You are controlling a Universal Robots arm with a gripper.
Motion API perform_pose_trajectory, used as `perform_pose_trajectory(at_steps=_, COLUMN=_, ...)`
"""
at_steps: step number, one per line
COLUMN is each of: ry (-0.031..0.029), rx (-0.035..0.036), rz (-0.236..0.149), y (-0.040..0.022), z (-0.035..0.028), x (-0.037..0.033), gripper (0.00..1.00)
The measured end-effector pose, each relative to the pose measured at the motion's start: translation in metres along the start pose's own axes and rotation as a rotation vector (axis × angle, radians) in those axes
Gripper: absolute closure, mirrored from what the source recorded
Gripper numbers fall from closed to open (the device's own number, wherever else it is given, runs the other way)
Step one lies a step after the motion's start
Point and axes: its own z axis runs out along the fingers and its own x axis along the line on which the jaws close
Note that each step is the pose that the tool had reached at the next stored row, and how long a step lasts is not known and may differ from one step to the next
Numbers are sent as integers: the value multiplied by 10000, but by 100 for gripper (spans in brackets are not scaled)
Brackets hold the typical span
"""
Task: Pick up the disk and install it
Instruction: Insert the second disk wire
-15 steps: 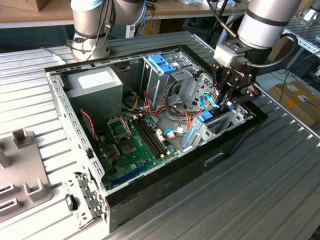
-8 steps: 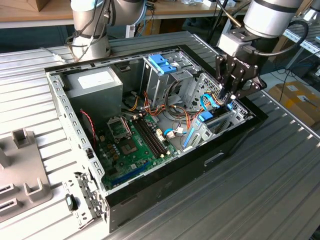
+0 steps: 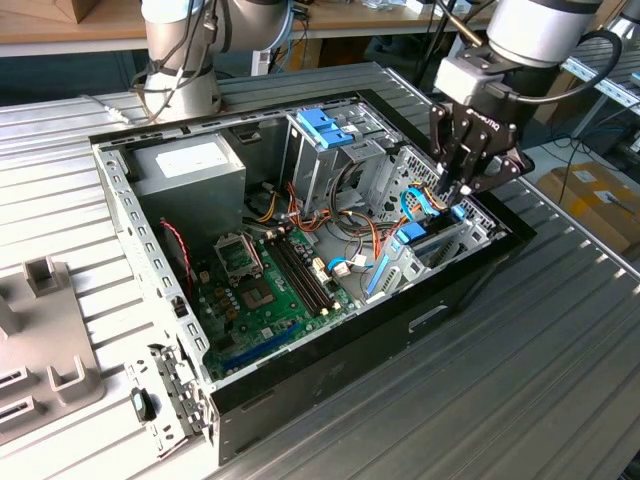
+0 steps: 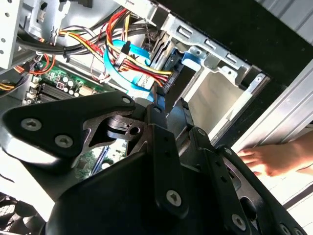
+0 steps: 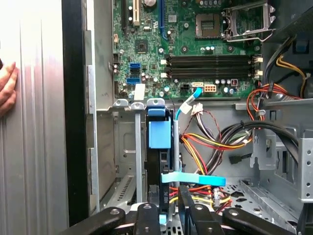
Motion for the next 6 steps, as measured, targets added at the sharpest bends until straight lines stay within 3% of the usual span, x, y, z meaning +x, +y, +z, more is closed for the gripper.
perform_pose_trajectory(at_steps=6, ry=0, rx=0, rz=-1, y=4, z=0, x=-1, gripper=70)
